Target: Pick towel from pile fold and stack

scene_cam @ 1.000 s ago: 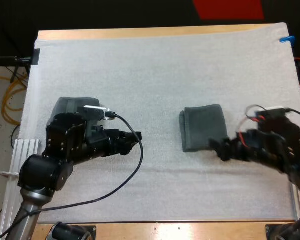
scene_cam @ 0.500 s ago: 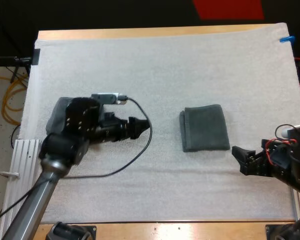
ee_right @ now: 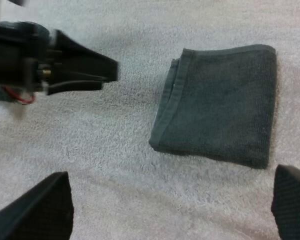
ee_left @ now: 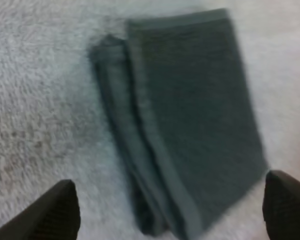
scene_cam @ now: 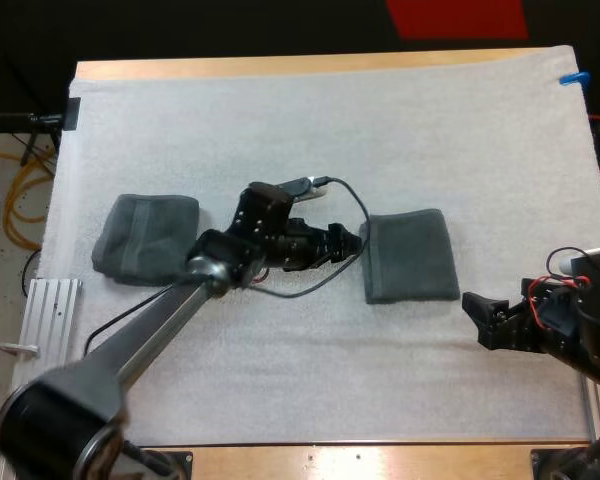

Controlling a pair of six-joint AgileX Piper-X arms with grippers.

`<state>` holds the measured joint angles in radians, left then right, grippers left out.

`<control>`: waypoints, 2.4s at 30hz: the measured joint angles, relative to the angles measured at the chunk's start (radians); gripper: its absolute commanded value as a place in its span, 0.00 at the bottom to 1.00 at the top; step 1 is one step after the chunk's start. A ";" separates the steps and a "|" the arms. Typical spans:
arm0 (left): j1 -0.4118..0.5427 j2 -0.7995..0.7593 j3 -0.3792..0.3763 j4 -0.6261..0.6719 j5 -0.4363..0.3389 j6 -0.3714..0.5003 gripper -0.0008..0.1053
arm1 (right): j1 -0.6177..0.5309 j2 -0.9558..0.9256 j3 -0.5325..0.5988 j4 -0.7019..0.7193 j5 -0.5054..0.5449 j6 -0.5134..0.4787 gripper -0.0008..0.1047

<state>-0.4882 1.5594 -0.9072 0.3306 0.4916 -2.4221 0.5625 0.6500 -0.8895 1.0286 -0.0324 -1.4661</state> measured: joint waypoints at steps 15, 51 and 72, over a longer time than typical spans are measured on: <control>-0.001 0.273 -0.156 0.062 0.037 -0.023 0.69 | 0.000 0.000 0.000 0.000 0.001 0.000 0.74; -0.158 0.364 -0.262 0.066 0.081 -0.100 0.26 | 0.000 0.000 0.000 0.002 0.007 0.000 0.74; 0.030 0.228 -0.491 0.793 -0.411 0.607 0.01 | 0.000 0.000 0.000 0.002 0.007 0.000 0.74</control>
<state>-0.4581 1.7876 -1.3983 1.1237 0.0801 -1.8147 0.5625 0.6500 -0.8895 1.0309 -0.0258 -1.4661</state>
